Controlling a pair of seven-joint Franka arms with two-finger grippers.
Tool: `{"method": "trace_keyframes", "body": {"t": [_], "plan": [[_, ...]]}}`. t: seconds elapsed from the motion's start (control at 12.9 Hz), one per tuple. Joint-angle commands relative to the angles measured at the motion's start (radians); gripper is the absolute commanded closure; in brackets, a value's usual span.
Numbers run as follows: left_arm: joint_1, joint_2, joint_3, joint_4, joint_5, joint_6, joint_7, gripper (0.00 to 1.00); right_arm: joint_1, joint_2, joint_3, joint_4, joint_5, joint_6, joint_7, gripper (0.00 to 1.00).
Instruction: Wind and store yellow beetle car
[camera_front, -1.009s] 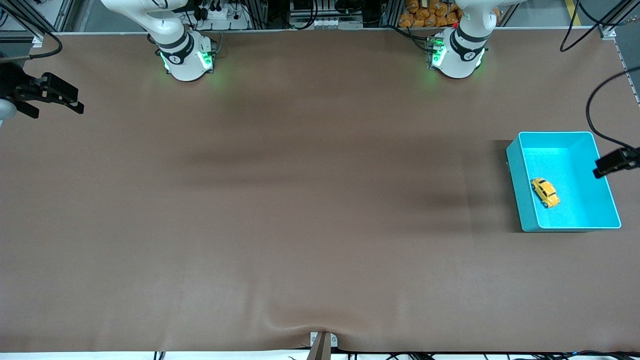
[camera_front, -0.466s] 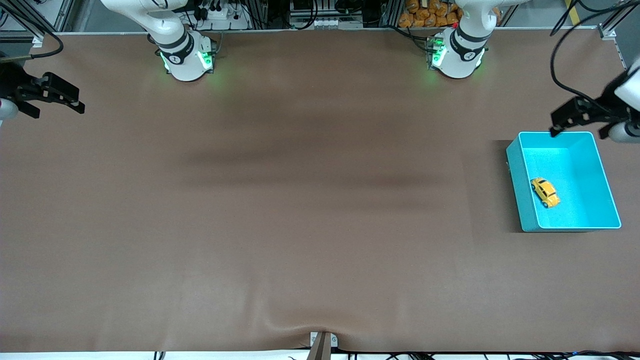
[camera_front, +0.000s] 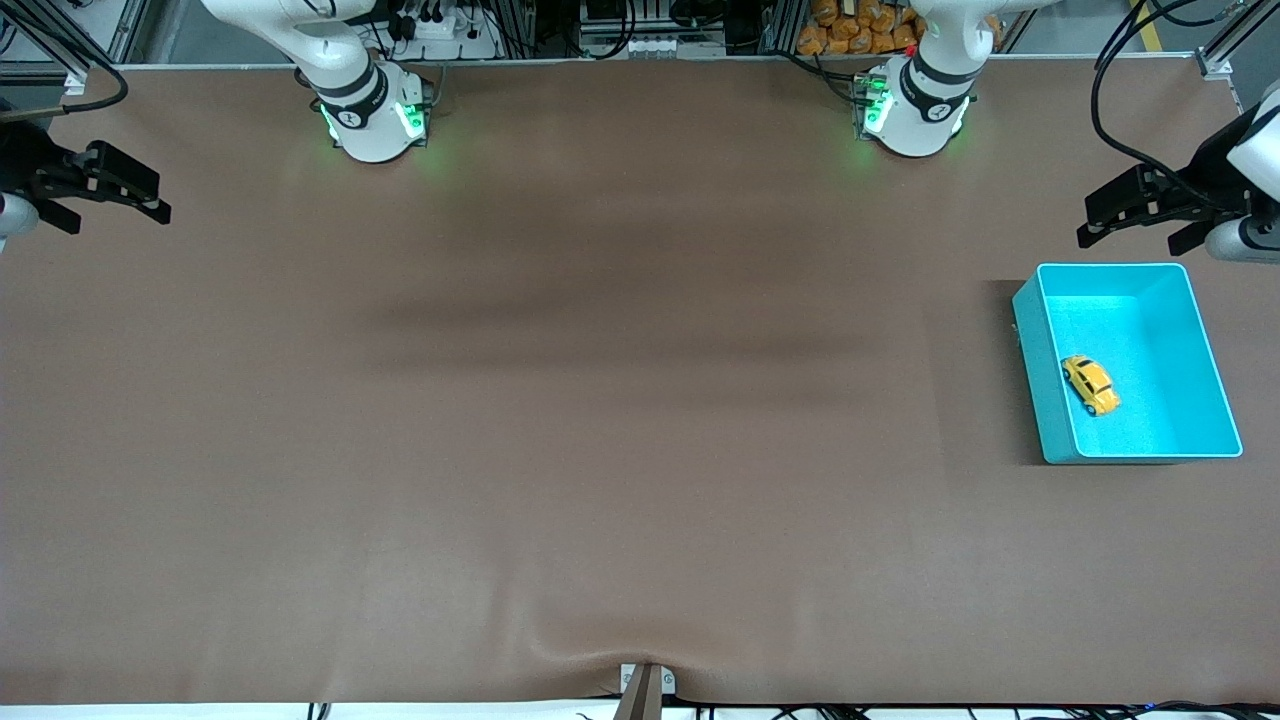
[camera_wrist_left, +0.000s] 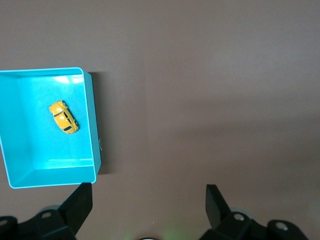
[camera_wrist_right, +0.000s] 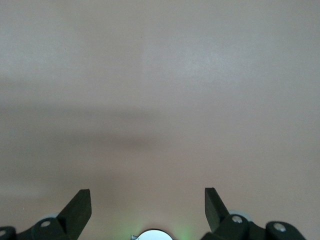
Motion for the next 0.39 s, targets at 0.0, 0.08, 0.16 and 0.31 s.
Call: {"method": "trace_keyframes", "body": {"t": [0.0,0.08,0.16,0.31], "plan": [[0.002,-0.033,0.000,-0.015,0.044,-0.021,0.003,0.00,0.001,-0.018,-0.006,-0.002,0.008,-0.009,-0.014,0.00],[0.002,-0.033,0.000,-0.017,0.063,-0.025,0.005,0.00,0.001,-0.018,-0.006,-0.002,0.008,-0.008,-0.014,0.00],[0.000,-0.033,-0.001,-0.017,0.086,-0.034,0.005,0.00,0.001,-0.018,-0.006,-0.002,0.008,-0.008,-0.014,0.00],[0.000,-0.033,-0.003,-0.015,0.091,-0.057,0.009,0.00,0.001,-0.018,-0.006,-0.002,0.008,-0.006,-0.014,0.00]]}}
